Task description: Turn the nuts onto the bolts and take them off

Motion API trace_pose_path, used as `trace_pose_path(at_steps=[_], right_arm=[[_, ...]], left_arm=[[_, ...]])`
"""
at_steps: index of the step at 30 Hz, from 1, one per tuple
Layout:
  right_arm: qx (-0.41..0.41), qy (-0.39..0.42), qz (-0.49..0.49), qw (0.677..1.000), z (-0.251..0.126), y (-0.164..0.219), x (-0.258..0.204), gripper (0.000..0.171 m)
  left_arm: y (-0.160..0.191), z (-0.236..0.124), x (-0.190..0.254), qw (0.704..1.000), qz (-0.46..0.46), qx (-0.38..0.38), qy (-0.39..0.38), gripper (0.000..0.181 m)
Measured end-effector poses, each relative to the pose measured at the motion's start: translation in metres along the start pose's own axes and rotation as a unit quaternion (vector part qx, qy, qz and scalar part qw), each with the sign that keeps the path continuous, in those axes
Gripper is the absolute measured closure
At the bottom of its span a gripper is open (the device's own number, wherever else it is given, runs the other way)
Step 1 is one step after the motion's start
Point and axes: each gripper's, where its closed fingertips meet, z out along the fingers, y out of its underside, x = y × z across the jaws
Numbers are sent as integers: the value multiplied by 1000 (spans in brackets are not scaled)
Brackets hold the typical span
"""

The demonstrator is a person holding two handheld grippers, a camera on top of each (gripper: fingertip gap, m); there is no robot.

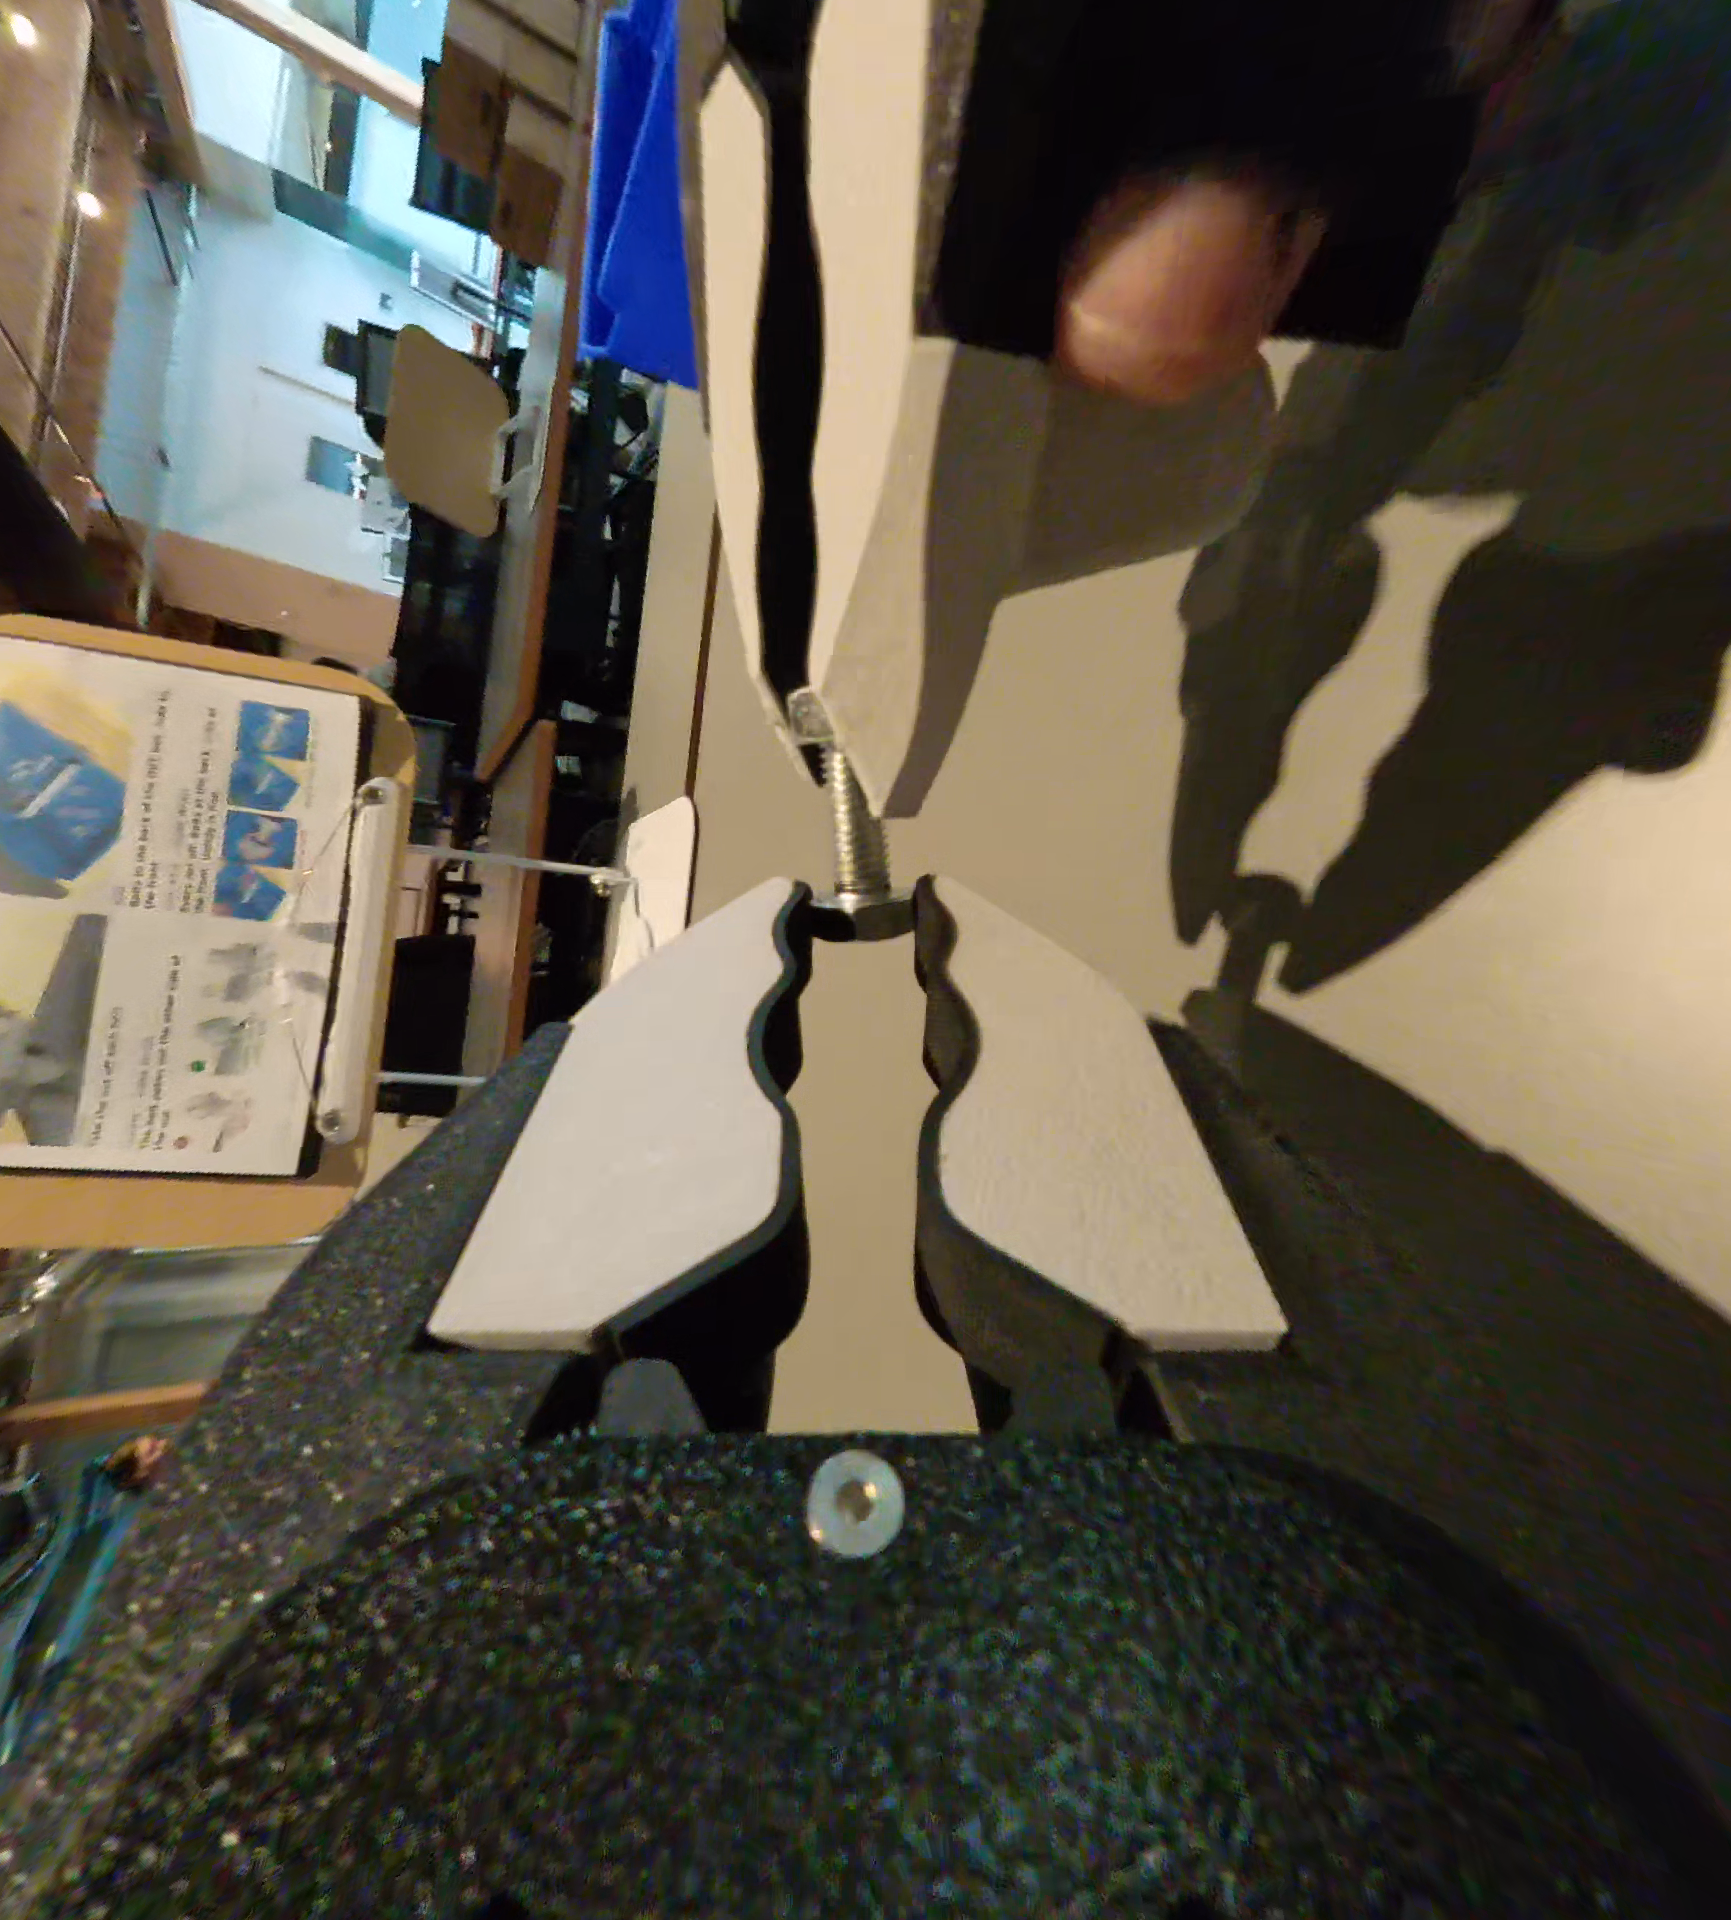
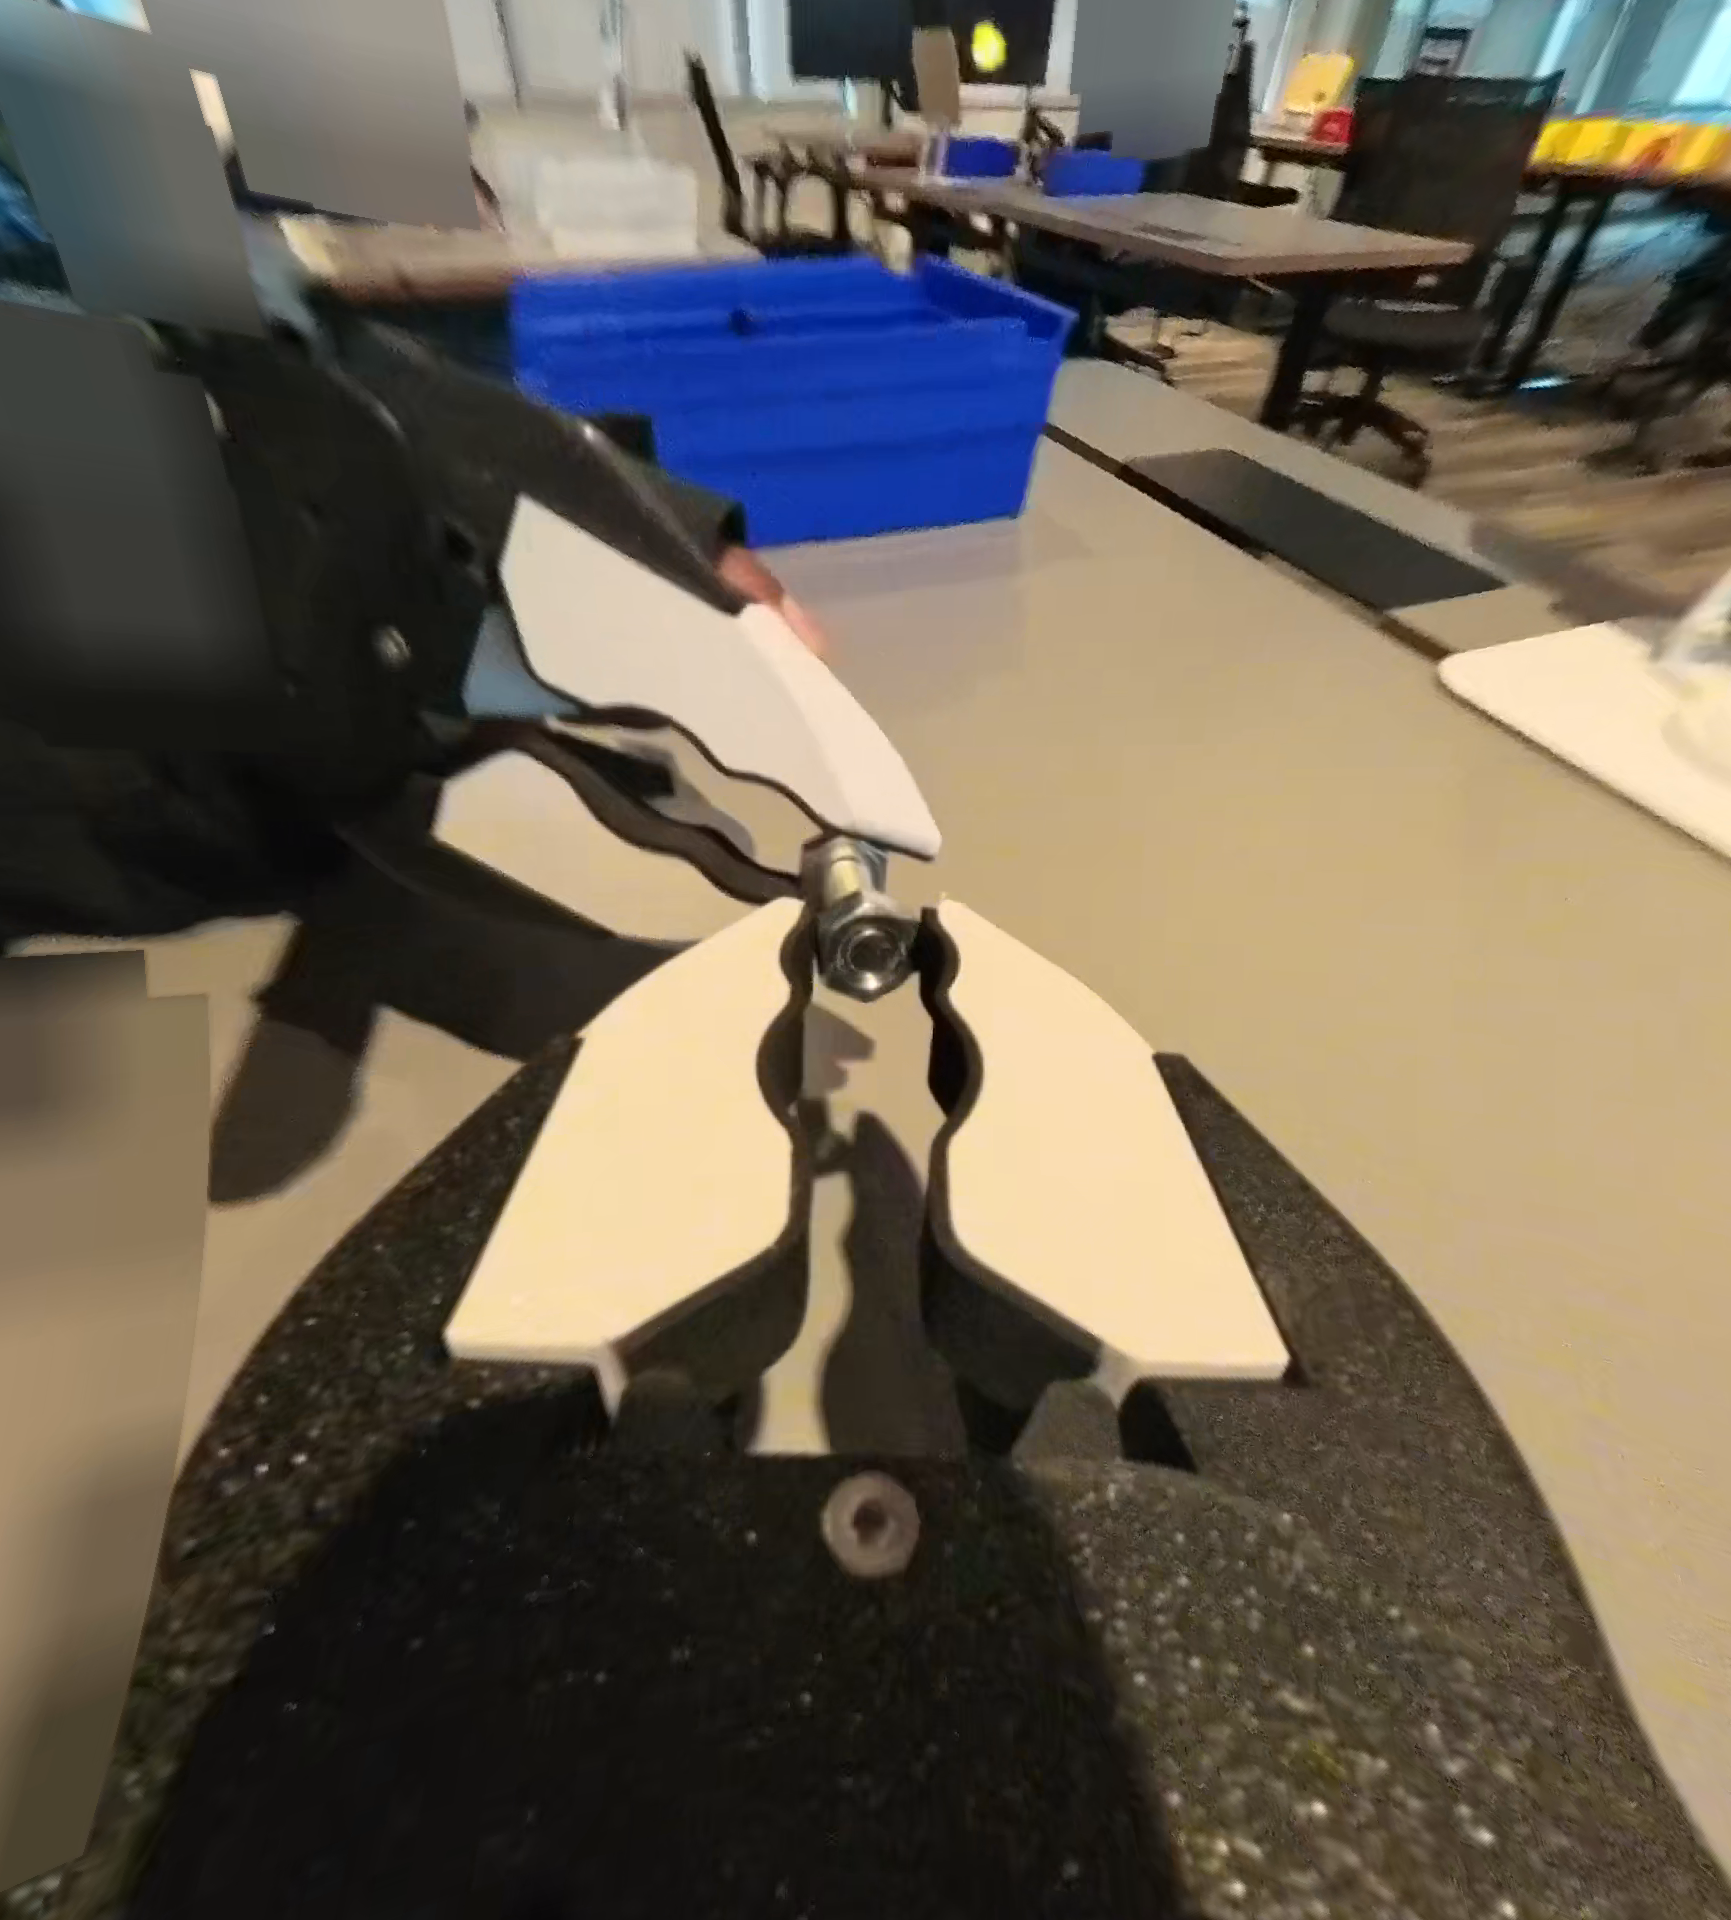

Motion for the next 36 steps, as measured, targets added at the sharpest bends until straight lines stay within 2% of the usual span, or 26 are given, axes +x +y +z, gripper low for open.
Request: trace_pose_path(at_steps=[1, 3, 6, 8, 12, 17, 20, 25, 29, 32, 33, 34, 36], right_arm=[[16, -21, 27, 999, 0, -3, -2, 149], [43, -34, 50, 997, -4, -10, 1, 131], [55, -22, -11, 998, -12, -16, 4, 126], [39, -8, -98, 994, -17, -13, 3, 128], [3, 18, -252, 967, -19, -3, -5, 132], [-1, 15, -291, 957, -17, -2, -13, 138], [-17, 12, -302, 953, -13, 4, -16, 151], [-15, 22, -258, 966, -9, 2, -12, 152], [-2, 17, -117, 993, -5, -2, -4, 152], [24, -12, -11, 1000, -4, -5, -1, 152], [36, -28, 7, 999, -4, -7, -2, 150], [48, -36, 14, 998, -5, -9, -3, 140], [64, -34, -7, 997, -9, -15, -1, 129]], left_arm=[[-2, 0, 0, 1000, -9, 8, 4, 162], [-5, 0, 0, 999, -36, 22, 14, 162], [-8, -3, 2, 994, -84, 54, 44, 162], [-7, -4, 2, 991, -103, 66, 61, 163], [-6, -6, 7, 986, -114, 77, 92, 163], [-10, -7, 18, 983, -101, 85, 124, 163], [-13, -7, 22, 984, -88, 89, 130, 163], [-10, -5, 14, 992, -60, 70, 82, 162], [-4, -3, 1, 1000, -4, 23, 10, 162], [-3, -3, -4, 1000, 13, 7, -14, 162], [-3, -3, -3, 1000, 1, 11, -7, 162], [-4, -2, -2, 1000, -17, 16, 1, 162], [-4, -2, -1, 998, -56, 29, 21, 162]])
